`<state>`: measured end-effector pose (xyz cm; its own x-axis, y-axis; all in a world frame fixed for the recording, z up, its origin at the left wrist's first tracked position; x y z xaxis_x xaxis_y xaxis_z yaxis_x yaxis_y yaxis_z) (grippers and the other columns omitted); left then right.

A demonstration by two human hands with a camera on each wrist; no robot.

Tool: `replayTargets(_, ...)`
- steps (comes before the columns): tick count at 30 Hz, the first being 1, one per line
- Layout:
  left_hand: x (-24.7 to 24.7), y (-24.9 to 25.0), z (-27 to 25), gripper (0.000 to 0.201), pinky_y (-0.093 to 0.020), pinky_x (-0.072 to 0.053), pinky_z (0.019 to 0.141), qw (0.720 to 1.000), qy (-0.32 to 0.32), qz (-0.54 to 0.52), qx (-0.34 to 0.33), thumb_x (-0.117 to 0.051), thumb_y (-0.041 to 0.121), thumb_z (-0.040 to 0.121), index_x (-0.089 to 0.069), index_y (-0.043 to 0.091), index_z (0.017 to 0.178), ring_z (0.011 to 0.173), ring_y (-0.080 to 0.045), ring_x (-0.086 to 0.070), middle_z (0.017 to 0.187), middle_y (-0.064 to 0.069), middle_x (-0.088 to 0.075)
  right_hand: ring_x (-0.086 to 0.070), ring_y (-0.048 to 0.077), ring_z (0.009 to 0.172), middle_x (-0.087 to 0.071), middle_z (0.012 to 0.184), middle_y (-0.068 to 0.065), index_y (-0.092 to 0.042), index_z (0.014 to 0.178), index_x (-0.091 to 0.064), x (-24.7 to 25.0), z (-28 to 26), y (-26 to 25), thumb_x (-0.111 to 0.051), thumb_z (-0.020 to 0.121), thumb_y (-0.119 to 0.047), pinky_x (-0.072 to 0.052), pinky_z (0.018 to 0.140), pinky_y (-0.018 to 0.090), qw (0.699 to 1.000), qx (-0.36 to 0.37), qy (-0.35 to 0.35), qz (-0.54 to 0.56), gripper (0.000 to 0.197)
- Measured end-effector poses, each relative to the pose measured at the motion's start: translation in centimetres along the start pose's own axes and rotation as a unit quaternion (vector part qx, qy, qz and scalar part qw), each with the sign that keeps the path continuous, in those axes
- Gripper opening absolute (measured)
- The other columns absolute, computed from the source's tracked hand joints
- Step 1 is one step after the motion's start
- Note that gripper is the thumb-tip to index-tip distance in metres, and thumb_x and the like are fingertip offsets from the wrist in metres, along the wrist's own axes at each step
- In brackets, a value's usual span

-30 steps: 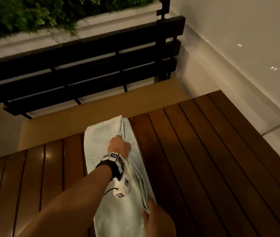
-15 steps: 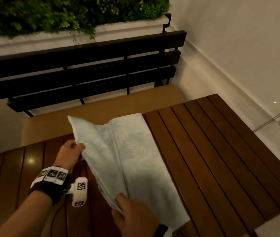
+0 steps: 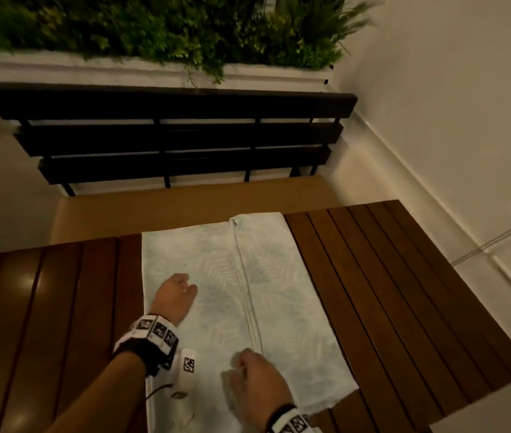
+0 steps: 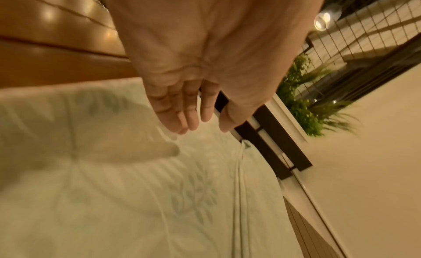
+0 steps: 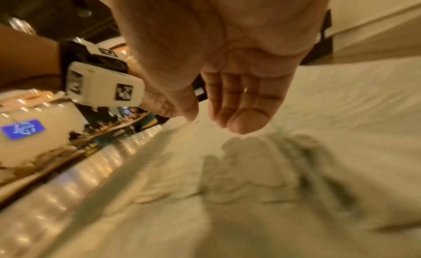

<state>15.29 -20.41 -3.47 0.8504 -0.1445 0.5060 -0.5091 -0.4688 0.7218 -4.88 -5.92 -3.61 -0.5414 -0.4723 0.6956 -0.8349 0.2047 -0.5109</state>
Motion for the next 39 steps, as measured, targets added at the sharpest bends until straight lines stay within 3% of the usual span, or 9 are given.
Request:
replayTargets(3,-4.4,1.7,0.5,0.049,-0.027,-0.038,0.101,1.000,-0.021,0.016,0.004,-0.059,0.028,0.094,-0.048,0.005,0.137,0.123,-0.027,-0.053,0.133,-0.013,-0.058,-0.051,0.025,0.115,-0.049,0.123,0.001,-0.024,0.124,-0.047,2.7,0.5,3.8,-0.045,0.075,-0.087,-0.045,0.084,0.038,0.995,-0.072,0.058,-0.031,0.080)
replayTargets(7,-8.8,3.5,2.2,0.069,-0.032,-0.037,0.109,0.998,-0.036,0.051,0.026,-0.056,0.043,0.093,-0.034,0.005,0.146,0.132,-0.029,-0.046,0.145,-0.014,-0.047,-0.042,0.027,0.122,-0.037,0.136,0.005,-0.018,0.139,-0.034,1.8,1.0,4.8,-0.049,0.073,-0.082,-0.045,0.088,0.039,0.987,-0.100,0.044,-0.116,0.093)
replayTargets(11,-11.3,6.4,3.4,0.073,-0.036,-0.041,0.105,0.996,-0.025,0.077,0.039,-0.061,0.045,0.090,-0.036,0.001,0.143,0.130,-0.033,-0.047,0.144,-0.018,-0.046,-0.047,0.027,0.123,-0.039,0.140,0.006,-0.017,0.142,-0.033,1.7,2.8,5.9,-0.053,0.085,-0.060,-0.052,0.089,0.039,0.986,-0.091,0.053,-0.129,0.073)
replayTargets(15,-13.7,8.2,4.2,0.061,-0.039,-0.048,0.095,0.995,-0.008,0.073,0.065,-0.066,0.037,0.087,-0.043,0.001,0.131,0.118,-0.036,-0.054,0.133,-0.020,-0.054,-0.052,0.039,0.128,-0.048,0.146,0.021,-0.007,0.148,-0.032,2.4,4.8,7.9,-0.059,0.089,-0.041,-0.044,0.103,0.060,0.986,-0.045,0.022,-0.160,0.073)
replayTargets(18,-15.8,10.5,4.4,0.049,-0.039,-0.055,0.083,0.997,0.005,0.066,0.046,-0.066,0.037,0.080,-0.053,0.008,0.118,0.099,-0.033,-0.064,0.116,-0.016,-0.064,-0.047,0.034,0.134,-0.046,0.148,0.017,-0.009,0.148,-0.035,4.4,5.1,10.0,-0.045,0.100,-0.033,-0.040,0.112,0.045,0.996,-0.038,-0.059,-0.062,0.055)
replayTargets(23,-20.6,17.7,2.8,0.027,-0.042,-0.062,0.063,1.000,0.012,0.003,-0.011,-0.062,0.026,0.087,-0.051,0.005,0.101,0.063,-0.020,-0.066,0.083,-0.009,-0.063,-0.065,0.024,0.104,-0.068,0.116,0.008,-0.015,0.113,-0.060,12.7,3.3,15.5,-0.058,0.092,-0.027,-0.055,0.093,0.034,0.982,-0.040,-0.073,0.168,0.024)
replayTargets(28,-26.2,24.3,2.4,0.024,-0.026,-0.056,0.051,0.998,-0.005,-0.052,-0.048,-0.062,0.023,0.090,-0.049,0.012,0.107,0.061,-0.012,-0.063,0.081,-0.001,-0.058,-0.060,0.026,0.118,-0.063,0.131,0.005,-0.013,0.134,-0.055,21.1,3.0,23.0,-0.061,0.094,-0.025,-0.048,0.097,0.032,0.978,-0.044,-0.051,0.195,0.042)
replayTargets(33,-31.4,27.4,2.0,0.032,-0.030,-0.061,0.058,0.984,-0.087,-0.148,-0.035,-0.062,0.012,0.092,-0.049,0.007,0.121,0.059,-0.016,-0.064,0.079,-0.004,-0.057,-0.060,0.024,0.091,-0.059,0.090,-0.004,-0.022,0.101,-0.053,26.1,3.9,29.9,-0.058,0.097,-0.020,-0.046,0.078,0.033,0.986,-0.063,0.000,0.157,0.007)
replayTargets(39,-32.1,22.7,-1.1,0.029,-0.035,-0.057,0.068,0.980,-0.178,-0.061,-0.057,-0.059,0.014,0.092,-0.057,0.010,0.121,0.067,-0.023,-0.066,0.090,-0.011,-0.065,-0.060,0.020,0.073,-0.067,0.091,0.007,-0.019,0.097,-0.060,25.8,5.1,37.0,-0.064,0.094,-0.034,-0.048,0.068,0.033,0.982,-0.155,0.051,0.098,0.016)
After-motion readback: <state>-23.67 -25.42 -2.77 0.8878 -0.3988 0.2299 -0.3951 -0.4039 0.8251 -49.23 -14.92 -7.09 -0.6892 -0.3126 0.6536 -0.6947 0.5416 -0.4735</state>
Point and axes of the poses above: each hand's wrist, its own z-axis towards the middle knuckle, its own x-axis out of the back of the hand, y = z × x, the point moved 9 cm from there along z, towards the middle knuckle
